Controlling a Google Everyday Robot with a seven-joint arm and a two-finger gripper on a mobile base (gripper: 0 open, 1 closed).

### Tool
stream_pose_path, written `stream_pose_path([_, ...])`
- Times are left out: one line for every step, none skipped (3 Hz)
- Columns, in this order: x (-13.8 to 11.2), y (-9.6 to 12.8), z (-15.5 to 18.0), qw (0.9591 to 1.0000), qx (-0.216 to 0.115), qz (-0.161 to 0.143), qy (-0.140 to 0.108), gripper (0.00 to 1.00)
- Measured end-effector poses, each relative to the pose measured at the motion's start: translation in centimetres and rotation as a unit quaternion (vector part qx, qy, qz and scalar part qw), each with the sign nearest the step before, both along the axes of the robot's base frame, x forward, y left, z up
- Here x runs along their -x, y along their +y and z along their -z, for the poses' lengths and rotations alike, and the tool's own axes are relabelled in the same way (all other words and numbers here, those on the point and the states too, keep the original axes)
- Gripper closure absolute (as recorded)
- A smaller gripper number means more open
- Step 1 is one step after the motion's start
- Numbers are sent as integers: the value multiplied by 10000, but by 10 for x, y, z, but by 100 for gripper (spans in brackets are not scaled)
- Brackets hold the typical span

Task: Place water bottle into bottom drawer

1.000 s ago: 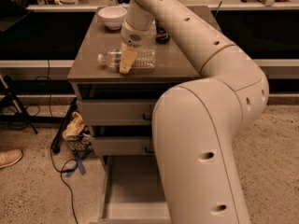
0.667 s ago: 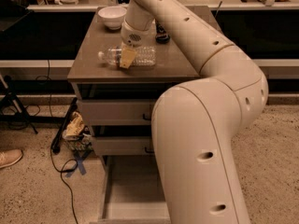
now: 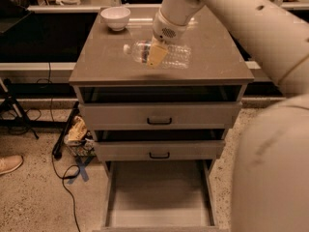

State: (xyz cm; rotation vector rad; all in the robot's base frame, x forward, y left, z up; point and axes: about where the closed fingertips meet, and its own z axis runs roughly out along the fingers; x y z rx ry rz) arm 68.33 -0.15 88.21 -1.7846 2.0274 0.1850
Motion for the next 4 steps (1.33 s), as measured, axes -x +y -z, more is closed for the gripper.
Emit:
stream_pose_path([42, -19, 10, 9992, -335, 81, 188, 100])
stream_pose_path([47, -24, 17, 9989, -349, 117, 283, 100])
stream_pose_path([46, -27, 20, 9987, -343, 144, 341, 100])
stream_pose_path([72, -52, 33, 9967, -308, 483, 583, 100])
